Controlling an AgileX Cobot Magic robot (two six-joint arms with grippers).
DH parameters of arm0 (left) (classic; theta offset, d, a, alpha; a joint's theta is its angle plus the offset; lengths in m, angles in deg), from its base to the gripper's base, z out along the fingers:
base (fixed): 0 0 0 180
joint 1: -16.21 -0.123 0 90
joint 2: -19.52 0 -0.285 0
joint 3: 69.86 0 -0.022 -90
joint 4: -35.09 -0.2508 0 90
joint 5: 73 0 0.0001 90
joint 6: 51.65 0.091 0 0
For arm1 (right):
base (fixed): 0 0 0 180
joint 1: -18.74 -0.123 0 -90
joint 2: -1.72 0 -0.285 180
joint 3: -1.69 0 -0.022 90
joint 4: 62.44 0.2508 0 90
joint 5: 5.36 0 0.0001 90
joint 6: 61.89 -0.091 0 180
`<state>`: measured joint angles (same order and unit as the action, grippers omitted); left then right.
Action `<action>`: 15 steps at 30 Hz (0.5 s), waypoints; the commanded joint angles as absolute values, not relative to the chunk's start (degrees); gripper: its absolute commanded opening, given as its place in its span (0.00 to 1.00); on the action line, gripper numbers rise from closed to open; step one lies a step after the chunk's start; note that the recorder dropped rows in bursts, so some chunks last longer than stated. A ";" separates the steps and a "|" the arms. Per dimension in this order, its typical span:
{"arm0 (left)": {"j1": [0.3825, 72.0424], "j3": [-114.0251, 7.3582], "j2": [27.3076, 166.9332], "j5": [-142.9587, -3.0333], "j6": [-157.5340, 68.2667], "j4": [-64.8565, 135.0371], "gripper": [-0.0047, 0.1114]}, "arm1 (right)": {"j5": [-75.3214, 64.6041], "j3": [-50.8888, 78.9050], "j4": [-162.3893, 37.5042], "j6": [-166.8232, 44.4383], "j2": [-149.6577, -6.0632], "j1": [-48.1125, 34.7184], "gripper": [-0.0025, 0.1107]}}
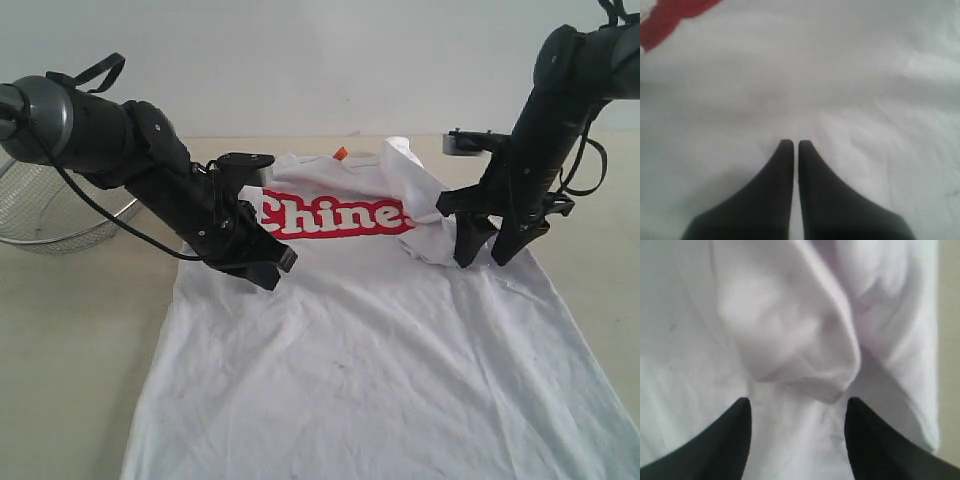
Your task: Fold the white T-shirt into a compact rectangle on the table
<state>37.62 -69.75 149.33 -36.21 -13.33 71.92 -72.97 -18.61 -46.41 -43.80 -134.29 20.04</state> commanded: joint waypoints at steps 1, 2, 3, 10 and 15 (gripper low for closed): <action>37.49 -70.13 149.37 -35.83 -13.09 72.08 0.08 | -67.64 -18.38 -46.67 -44.91 -133.52 20.44 0.46; 37.49 -70.13 149.37 -35.83 -13.09 72.08 0.08 | -65.86 -18.38 -46.41 -44.91 -133.61 20.44 0.46; 37.49 -70.13 149.37 -35.83 -13.09 72.08 0.08 | -64.11 -18.38 -46.41 -44.91 -133.89 20.44 0.46; 37.49 -70.13 149.37 -35.58 -13.09 72.08 0.08 | -63.26 -18.38 -38.98 -39.88 -137.36 20.44 0.09; 37.49 -70.13 149.37 -35.71 -12.77 72.08 0.08 | -64.79 -18.38 -39.34 -38.62 -134.19 20.44 0.02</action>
<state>37.62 -69.75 149.33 -36.01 -13.29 71.92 -63.66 -18.61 -39.63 -39.55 -136.69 20.28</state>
